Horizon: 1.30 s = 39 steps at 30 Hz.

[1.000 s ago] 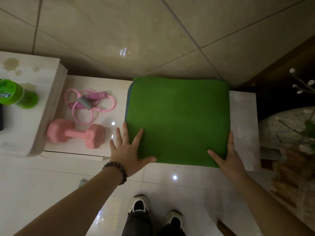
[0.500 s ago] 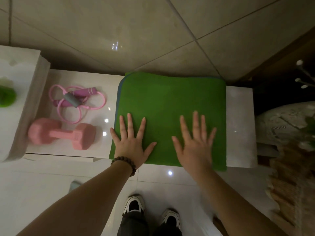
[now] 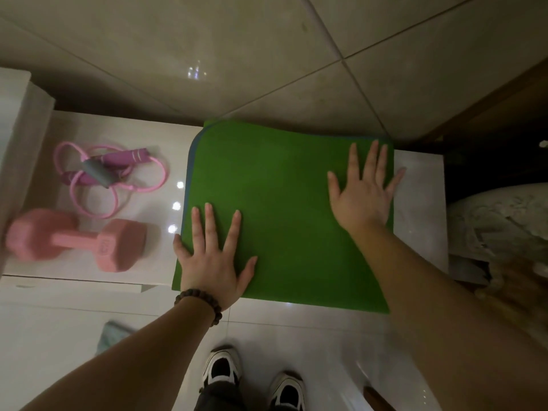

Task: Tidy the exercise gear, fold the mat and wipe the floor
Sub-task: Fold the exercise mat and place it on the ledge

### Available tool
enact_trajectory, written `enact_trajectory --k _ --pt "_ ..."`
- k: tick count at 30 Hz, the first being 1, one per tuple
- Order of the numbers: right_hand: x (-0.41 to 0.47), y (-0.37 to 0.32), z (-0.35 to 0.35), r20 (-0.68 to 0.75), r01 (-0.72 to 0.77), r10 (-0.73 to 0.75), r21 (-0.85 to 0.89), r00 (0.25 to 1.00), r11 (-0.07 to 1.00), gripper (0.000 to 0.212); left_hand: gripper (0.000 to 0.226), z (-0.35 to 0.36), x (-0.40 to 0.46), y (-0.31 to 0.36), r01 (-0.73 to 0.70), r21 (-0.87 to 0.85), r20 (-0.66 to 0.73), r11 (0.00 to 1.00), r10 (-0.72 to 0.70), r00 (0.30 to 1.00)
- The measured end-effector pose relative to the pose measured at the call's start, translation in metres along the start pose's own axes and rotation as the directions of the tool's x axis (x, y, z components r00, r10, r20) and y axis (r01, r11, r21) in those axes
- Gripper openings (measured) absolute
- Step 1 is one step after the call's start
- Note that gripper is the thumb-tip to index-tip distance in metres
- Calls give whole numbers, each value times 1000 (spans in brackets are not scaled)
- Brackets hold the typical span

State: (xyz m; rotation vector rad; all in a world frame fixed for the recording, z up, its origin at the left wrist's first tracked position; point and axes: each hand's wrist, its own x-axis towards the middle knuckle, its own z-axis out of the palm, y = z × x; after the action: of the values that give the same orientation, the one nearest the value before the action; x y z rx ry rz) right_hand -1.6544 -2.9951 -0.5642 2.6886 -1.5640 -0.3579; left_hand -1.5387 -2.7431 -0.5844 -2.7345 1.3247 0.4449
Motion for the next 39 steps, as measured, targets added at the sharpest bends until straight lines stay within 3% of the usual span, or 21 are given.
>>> enact_trajectory --k 7,11,14,26,29,34,36,39 --pt "2 10 -9 148 74 -89 106 985 992 74 81 -1 0 0 5 5 -1 1000 -5 1000" --pt "-87 31 -18 6 102 -106 210 994 972 74 82 -4 -1 1 10 17 21 1000 -11 1000" --pt "-142 44 14 43 76 -84 164 996 983 77 82 -2 -2 1 18 23 17 1000 -18 1000" --pt "-138 46 49 60 78 -87 135 994 988 79 82 -4 -3 0 13 18 31 1000 -14 999" --pt "-137 47 38 126 87 -103 124 987 988 78 81 -14 -5 1 15 25 89 1000 -17 996" --pt "-125 53 -8 374 99 -125 87 919 991 73 79 -61 -4 4 31 3 262 1000 -30 965" --pt "-126 53 -36 385 83 -124 120 915 989 71 77 -90 -17 6 80 -40 239 996 -68 969" --pt "-147 46 -83 292 113 -158 166 943 980 68 75 -134 -60 4 128 -124 152 984 -109 982"
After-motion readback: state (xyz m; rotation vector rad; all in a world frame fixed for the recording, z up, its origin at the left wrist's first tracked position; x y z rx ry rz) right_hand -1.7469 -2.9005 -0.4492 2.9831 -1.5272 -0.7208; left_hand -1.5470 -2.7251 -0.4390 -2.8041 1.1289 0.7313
